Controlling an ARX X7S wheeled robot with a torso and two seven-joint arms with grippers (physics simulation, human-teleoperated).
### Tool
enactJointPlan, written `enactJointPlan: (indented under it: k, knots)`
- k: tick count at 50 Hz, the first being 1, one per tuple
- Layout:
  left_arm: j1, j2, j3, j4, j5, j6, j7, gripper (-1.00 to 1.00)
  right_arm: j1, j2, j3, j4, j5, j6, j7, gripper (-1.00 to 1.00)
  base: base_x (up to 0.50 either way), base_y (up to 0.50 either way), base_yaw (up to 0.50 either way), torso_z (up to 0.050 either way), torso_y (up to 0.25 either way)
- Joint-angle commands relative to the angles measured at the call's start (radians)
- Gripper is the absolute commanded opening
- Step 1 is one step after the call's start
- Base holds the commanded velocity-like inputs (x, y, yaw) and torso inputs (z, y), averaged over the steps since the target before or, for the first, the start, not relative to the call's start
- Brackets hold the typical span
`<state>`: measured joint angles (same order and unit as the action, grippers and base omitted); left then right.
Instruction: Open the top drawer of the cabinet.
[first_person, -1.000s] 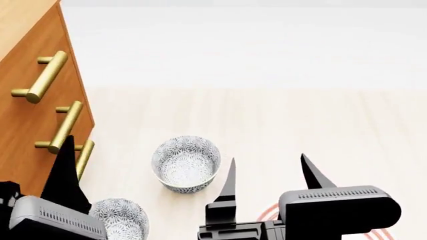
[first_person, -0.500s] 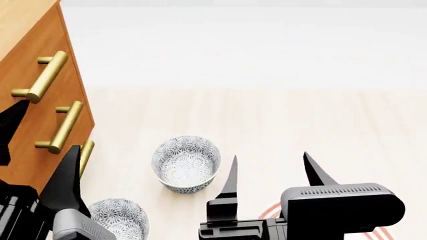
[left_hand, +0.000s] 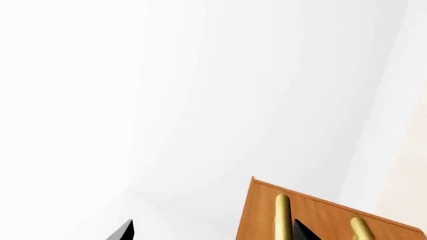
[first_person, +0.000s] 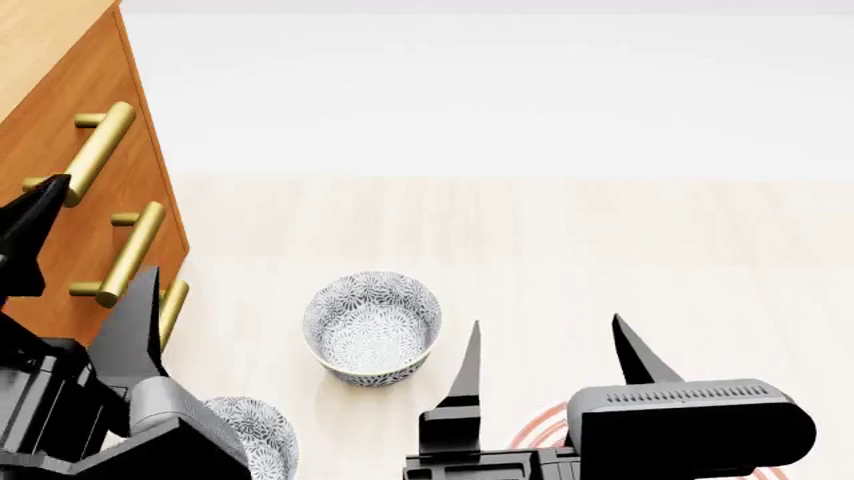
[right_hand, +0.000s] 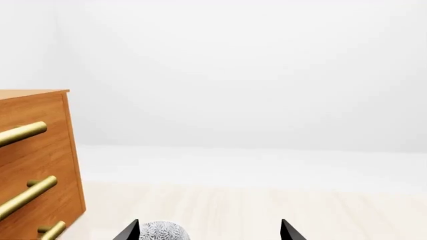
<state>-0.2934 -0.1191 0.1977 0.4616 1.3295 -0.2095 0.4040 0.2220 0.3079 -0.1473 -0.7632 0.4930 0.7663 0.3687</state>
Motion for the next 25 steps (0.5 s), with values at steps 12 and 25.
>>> enactJointPlan:
  k: [12,25]
  knots:
    - [-0.231,-0.008,-0.023,-0.404,-0.031,-0.037,-0.101,1.0,-0.022,0.012,0.001,0.011,0.002,-0.033,-0.003,1.0,0.0,0.0,0.0,0.0,0.0]
    - [-0.3,-0.024,-0.03,-0.577,-0.032,-0.051,-0.192,1.0,-0.031,0.015,-0.005,0.017,-0.001,-0.049,-0.001,1.0,0.0,0.0,0.0,0.0,0.0]
